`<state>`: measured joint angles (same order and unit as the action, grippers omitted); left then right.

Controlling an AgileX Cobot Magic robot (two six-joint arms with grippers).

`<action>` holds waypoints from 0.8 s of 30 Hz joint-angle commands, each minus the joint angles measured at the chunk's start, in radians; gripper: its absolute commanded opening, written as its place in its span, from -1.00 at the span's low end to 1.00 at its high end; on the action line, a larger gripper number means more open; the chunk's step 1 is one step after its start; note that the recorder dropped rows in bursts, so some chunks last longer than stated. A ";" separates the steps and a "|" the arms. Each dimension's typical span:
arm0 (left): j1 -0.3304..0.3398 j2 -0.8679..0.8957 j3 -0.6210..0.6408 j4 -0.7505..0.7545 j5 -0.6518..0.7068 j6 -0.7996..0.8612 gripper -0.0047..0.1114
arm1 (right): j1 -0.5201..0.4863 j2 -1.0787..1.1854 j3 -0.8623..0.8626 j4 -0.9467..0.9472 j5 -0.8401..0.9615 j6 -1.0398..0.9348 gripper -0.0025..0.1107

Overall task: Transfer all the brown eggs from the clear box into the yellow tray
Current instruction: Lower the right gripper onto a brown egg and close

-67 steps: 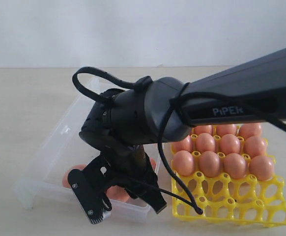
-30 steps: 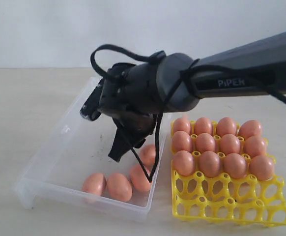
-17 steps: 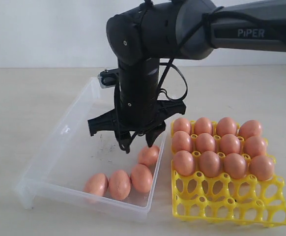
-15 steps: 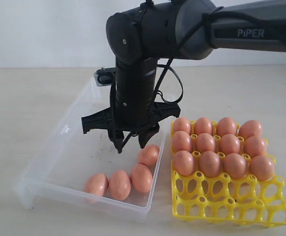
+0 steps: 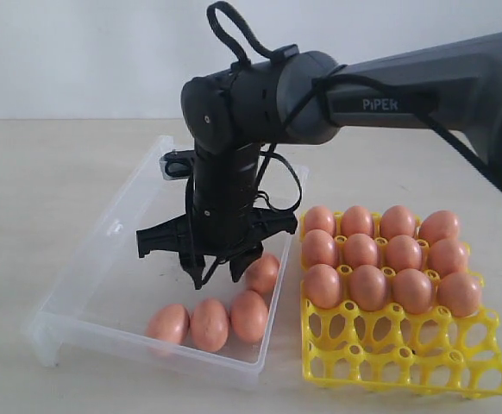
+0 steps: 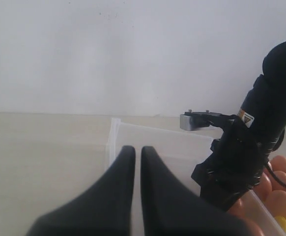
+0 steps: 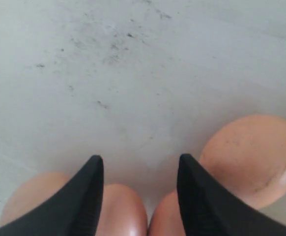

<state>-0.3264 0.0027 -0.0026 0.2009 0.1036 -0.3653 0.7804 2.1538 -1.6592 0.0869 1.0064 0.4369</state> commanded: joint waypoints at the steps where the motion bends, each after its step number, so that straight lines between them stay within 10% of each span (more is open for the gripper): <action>1: -0.008 -0.003 0.003 -0.002 -0.005 -0.008 -0.85 | -0.003 -0.009 -0.003 0.037 0.009 -0.034 -0.31; 24: -0.008 -0.003 0.003 -0.002 -0.001 -0.008 -0.85 | -0.003 0.025 -0.097 -0.265 0.215 0.142 -0.31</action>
<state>-0.3264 0.0027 -0.0026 0.2009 0.1036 -0.3653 0.7790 2.1648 -1.7539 -0.1811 1.2155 0.5673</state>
